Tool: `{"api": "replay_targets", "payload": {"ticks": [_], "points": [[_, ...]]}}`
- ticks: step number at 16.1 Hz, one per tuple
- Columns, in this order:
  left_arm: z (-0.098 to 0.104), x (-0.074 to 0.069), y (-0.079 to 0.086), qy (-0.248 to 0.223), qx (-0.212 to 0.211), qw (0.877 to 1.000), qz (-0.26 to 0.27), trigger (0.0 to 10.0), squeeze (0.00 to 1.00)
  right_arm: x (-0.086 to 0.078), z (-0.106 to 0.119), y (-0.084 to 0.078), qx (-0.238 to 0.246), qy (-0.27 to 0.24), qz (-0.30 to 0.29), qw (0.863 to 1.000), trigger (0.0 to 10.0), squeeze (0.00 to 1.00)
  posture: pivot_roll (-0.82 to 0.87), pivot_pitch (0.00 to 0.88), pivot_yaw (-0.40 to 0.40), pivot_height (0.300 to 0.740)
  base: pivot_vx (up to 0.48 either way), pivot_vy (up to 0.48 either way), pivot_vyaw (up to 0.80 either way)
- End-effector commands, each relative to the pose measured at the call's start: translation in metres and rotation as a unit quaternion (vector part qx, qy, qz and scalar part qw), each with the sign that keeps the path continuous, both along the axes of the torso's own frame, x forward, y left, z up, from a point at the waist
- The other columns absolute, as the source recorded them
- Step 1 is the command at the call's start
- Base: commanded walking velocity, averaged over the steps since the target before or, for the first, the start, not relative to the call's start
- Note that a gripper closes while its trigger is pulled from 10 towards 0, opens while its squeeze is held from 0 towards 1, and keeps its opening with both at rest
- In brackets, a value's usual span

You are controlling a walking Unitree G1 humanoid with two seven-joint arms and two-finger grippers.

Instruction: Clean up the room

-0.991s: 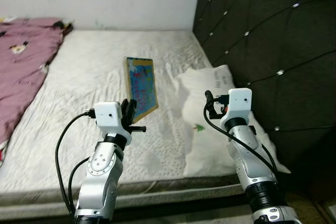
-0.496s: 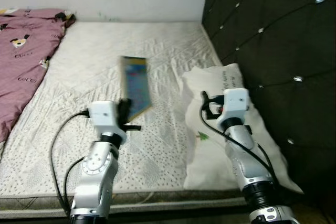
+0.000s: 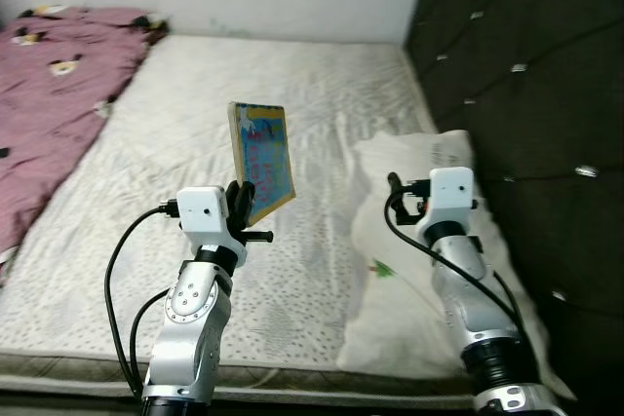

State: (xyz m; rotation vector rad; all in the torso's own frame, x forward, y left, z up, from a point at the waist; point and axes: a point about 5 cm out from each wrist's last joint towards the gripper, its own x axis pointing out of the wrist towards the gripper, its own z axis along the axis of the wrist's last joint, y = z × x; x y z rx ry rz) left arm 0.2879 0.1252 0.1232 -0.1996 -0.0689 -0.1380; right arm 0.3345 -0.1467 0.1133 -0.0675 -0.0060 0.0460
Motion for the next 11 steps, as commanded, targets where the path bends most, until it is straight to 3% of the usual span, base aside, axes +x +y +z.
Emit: {"api": "replay_targets", "payload": {"ticks": [1, 6, 9, 11], "points": [[0.008, 0.001, 0.002, -0.022, 0.004, 1.000, 0.004, 10.0, 0.00, 0.001, 0.002, 0.003, 0.001, -0.003, 0.009, 1.000, 10.0, 0.00, 0.00, 0.038, -0.018, 0.740, 0.000, 0.000, 0.00], [-0.002, -0.004, 0.017, -0.001, 0.026, 0.998, 0.055, 10.0, 0.00, 0.000, 0.002, 0.002, -0.004, -0.004, 0.012, 1.000, 10.0, 0.00, 0.00, 0.036, -0.020, 0.740, 0.000, 0.000, 0.00], [-0.008, -0.018, 0.029, 0.007, 0.031, 0.996, 0.077, 10.0, 0.00, -0.008, -0.001, -0.002, 0.005, -0.002, 0.018, 1.000, 10.0, 0.00, 0.01, 0.044, -0.028, 0.740, 0.000, 0.000, 0.00], [-0.014, -0.033, 0.037, 0.019, 0.020, 0.995, 0.091, 10.0, 0.00, -0.022, -0.009, -0.003, -0.001, 0.009, 0.030, 0.999, 10.0, 0.00, 0.02, 0.066, -0.046, 0.740, 0.000, 0.000, 0.00]]}}
